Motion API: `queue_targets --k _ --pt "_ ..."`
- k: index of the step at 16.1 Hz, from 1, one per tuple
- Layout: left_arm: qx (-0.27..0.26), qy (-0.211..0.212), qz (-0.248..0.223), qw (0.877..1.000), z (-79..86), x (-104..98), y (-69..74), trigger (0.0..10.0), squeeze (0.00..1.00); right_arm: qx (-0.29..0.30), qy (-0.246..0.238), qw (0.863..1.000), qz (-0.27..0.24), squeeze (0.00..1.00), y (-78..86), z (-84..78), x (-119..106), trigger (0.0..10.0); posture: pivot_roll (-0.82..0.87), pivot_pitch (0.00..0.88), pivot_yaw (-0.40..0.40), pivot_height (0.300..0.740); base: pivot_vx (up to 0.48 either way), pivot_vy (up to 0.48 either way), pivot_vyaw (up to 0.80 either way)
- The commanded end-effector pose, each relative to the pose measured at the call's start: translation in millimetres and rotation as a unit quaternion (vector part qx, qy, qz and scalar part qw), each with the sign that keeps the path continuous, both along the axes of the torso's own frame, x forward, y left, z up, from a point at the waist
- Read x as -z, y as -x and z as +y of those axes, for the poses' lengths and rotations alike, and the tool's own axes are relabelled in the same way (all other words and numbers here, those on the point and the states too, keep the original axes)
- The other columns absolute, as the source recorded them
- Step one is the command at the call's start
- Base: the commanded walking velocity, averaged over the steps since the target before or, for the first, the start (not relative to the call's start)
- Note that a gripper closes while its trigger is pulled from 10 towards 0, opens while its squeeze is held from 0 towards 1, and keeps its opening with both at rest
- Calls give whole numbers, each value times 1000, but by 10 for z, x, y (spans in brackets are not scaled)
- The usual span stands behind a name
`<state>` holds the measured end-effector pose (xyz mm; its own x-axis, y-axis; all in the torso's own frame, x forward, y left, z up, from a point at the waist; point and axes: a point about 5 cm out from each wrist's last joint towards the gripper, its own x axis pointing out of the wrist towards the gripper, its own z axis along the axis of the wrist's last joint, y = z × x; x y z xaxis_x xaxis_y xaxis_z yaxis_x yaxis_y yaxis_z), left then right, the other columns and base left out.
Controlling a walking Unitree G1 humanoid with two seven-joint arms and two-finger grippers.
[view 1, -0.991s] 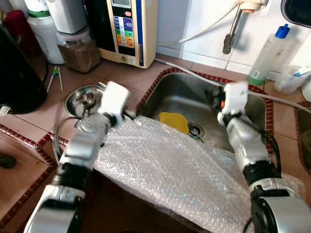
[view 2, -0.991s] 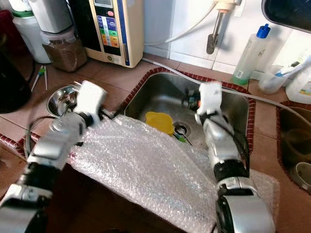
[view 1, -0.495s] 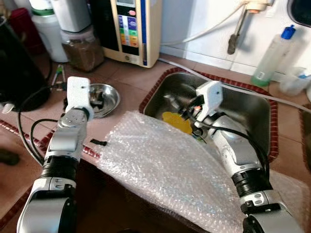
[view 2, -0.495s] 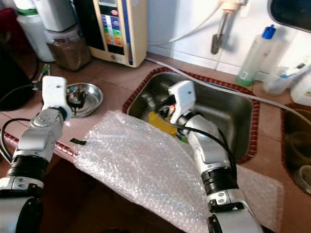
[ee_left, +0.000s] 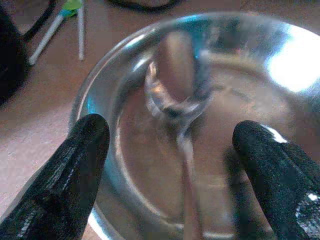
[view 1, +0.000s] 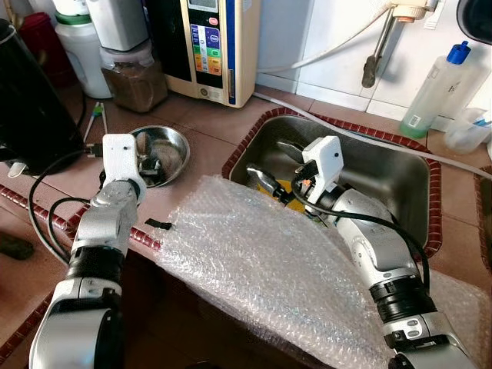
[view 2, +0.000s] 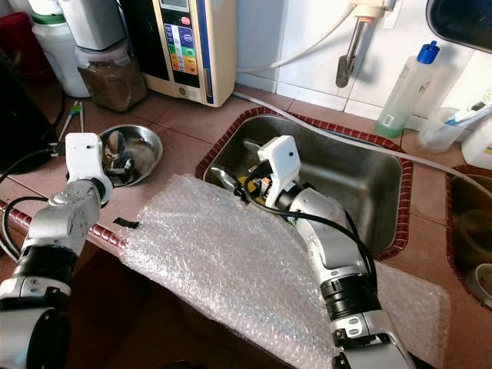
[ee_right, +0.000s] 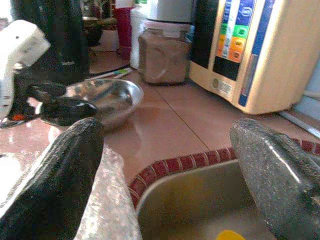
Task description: Kitchen organization
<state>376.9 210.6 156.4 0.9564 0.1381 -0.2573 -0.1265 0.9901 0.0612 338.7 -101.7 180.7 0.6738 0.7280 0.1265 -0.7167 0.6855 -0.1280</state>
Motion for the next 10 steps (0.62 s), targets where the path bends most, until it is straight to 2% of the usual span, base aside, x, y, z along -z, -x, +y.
queue_targets --k 1,3,6,8,9,10 --pt "12 2 10 1000 -23 -17 -27 10000 0 -9 7 1000 -4 369 26 20 -27 10000 49 57 44 740 0 0 0" --pt "29 4 16 999 -60 -29 -41 10000 0 -9 9 1000 -1 259 38 17 -15 10000 47 59 45 740 0 0 0" --pt "49 9 32 998 -83 -7 -45 10000 0 -8 10 1000 1 220 42 12 -14 10000 44 63 44 740 0 0 0" --pt "65 35 49 996 -108 23 -42 10000 0 -9 12 1000 2 157 45 14 -15 10000 46 65 42 740 0 0 0" --pt "70 44 55 995 -115 28 -42 10000 0 -11 12 1000 3 90 46 18 -14 10000 46 65 41 740 0 0 0" --pt "67 45 57 995 -97 23 -44 8510 0 -13 14 1000 3 0 47 24 -14 10000 45 65 42 740 0 0 0"
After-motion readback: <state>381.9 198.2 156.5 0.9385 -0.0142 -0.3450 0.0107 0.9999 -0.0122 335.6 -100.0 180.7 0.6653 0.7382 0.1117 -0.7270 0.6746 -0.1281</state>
